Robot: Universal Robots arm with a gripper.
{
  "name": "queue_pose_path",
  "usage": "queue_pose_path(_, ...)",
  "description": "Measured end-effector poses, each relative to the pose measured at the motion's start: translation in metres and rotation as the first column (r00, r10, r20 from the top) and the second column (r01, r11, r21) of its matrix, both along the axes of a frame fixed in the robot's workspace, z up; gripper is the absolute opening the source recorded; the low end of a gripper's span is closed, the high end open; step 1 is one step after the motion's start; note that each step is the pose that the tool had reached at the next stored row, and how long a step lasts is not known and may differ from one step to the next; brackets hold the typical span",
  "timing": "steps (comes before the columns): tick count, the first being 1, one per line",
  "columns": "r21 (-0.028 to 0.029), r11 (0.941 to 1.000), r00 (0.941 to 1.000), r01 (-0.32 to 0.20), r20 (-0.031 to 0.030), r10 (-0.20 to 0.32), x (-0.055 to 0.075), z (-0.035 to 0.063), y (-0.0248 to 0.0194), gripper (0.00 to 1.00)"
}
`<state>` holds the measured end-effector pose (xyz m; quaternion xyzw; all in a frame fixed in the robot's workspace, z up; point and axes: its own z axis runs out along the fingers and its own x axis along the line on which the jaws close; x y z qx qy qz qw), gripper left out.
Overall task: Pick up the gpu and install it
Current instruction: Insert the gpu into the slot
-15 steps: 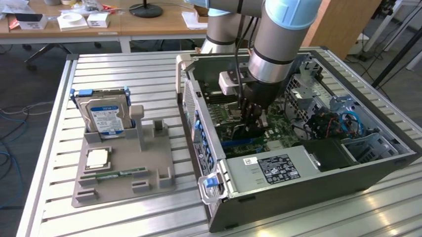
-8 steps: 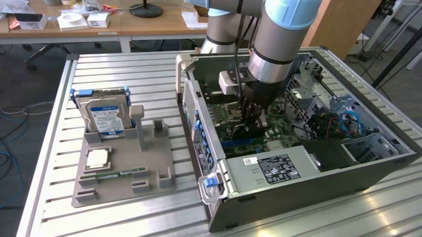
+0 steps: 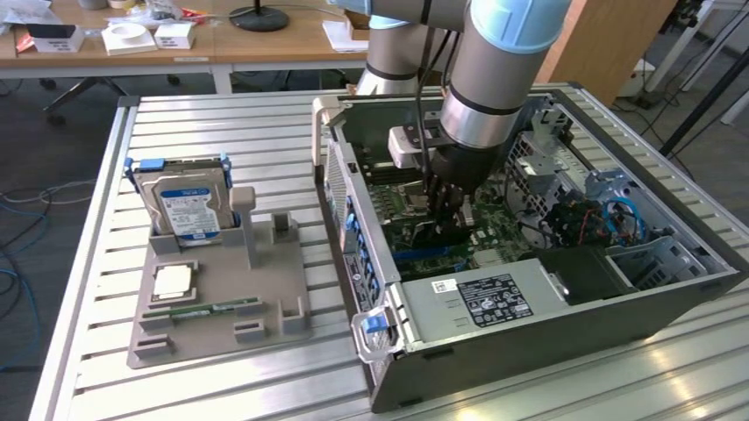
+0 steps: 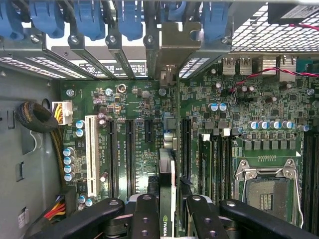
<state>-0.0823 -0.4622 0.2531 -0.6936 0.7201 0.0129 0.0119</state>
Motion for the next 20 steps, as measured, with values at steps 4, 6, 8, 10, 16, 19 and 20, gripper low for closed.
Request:
queue_pose_path(4, 0.0, 1.0, 1.0, 0.001, 0.0, -0.001, 0.0, 0.0, 0.0, 0.26)
queue_pose_path(6, 0.0, 1.0, 1.0, 0.004, 0.0, -0.004, 0.0, 0.0, 0.0, 0.26)
queue_pose_path(8, -0.0001, 1.0, 1.0, 0.004, 0.0, -0.004, 0.0, 0.0, 0.0, 0.26)
queue_pose_path(10, 0.0, 1.0, 1.0, 0.004, 0.0, -0.004, 0.0, 0.0, 0.0, 0.26)
queue_pose_path(16, -0.0001, 1.0, 1.0, 0.004, 0.0, -0.004, -0.0001, -0.0005, 0.0, 0.26)
queue_pose_path(19, 0.0, 1.0, 1.0, 0.004, 0.0, -0.004, -0.0001, -0.0005, 0.0, 0.26)
queue_pose_path(20, -0.0001, 1.0, 1.0, 0.004, 0.0, -0.004, -0.0001, -0.0005, 0.0, 0.26)
